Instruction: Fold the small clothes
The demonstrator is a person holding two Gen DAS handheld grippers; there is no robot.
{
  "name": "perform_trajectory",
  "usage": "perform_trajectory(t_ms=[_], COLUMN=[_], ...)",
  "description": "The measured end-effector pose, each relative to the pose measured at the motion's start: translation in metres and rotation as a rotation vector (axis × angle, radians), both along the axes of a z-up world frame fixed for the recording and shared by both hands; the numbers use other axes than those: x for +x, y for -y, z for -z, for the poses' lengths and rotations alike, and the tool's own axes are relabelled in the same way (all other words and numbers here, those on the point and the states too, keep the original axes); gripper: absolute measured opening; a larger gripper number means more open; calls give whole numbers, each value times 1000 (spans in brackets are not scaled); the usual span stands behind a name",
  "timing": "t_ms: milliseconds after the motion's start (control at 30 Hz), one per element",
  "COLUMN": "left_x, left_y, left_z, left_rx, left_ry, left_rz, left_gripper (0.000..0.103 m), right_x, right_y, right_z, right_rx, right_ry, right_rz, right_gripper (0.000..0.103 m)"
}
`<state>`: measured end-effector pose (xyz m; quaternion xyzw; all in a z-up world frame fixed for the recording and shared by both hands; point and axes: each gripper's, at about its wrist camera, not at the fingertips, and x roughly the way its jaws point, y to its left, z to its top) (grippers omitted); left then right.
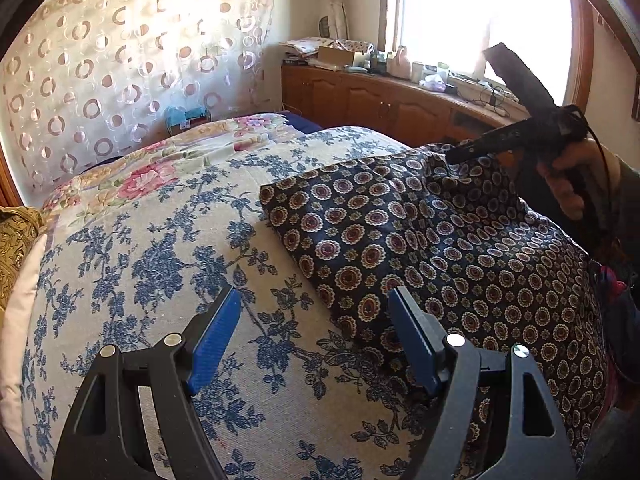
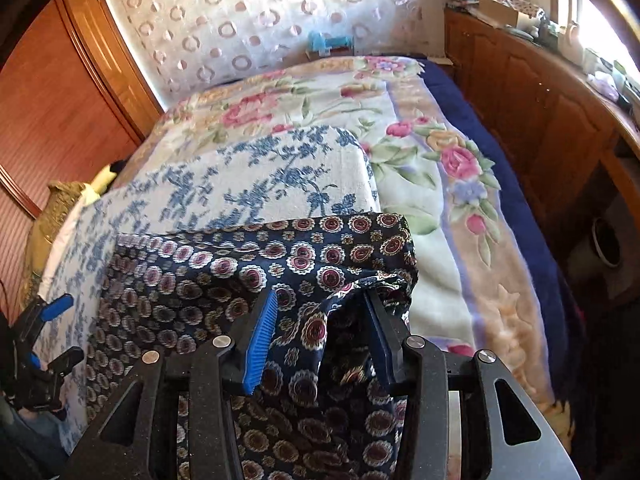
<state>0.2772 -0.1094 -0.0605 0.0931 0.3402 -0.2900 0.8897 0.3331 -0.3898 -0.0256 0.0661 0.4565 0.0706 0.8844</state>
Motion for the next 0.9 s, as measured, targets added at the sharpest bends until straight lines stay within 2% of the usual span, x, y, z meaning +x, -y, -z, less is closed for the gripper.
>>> perform_trajectory(t_ms=[67, 133, 167, 200, 267, 367, 467, 567, 700, 767, 900], left_x=[0, 0, 1, 1, 0, -2, -5, -6, -11, -14, -23], left_y=[0, 0, 0, 0, -1, 2, 7, 12, 15, 17, 22], left_z=[0, 2, 3, 3, 2, 2, 1, 0, -5, -7, -10], left_rx=[4, 11, 15, 19, 28, 46, 56, 59, 60, 63, 68], left_ry=[3, 0, -6, -10, -7, -1, 3, -1, 6, 9, 14], left_rz=[-3, -11, -17, -22, -26, -29, -35, -45, -52, -52, -47], left_gripper=[77, 77, 77, 77, 77, 77, 77, 77, 77, 77, 77], right_x=[10, 3, 2, 4, 15, 31, 34, 31, 21, -1, -41], right_y=[-3, -6, -8, -6, 1, 2, 6, 9, 20, 29, 31], right_z=[-8, -28, -32, -32, -20, 3, 7, 6, -3, -18, -27], right_rx=[-28, -96, -115, -133, -126, -201, -216, -187, -157, -134, -122], right_ry=[42, 206, 259, 280, 222, 123, 126, 81, 89, 112, 150], right_rz=[-35, -62, -65, -40, -1, 17, 15, -8, -25, -28, -34], right_gripper=[1, 1, 1, 1, 1, 17, 24, 53, 54, 54, 55])
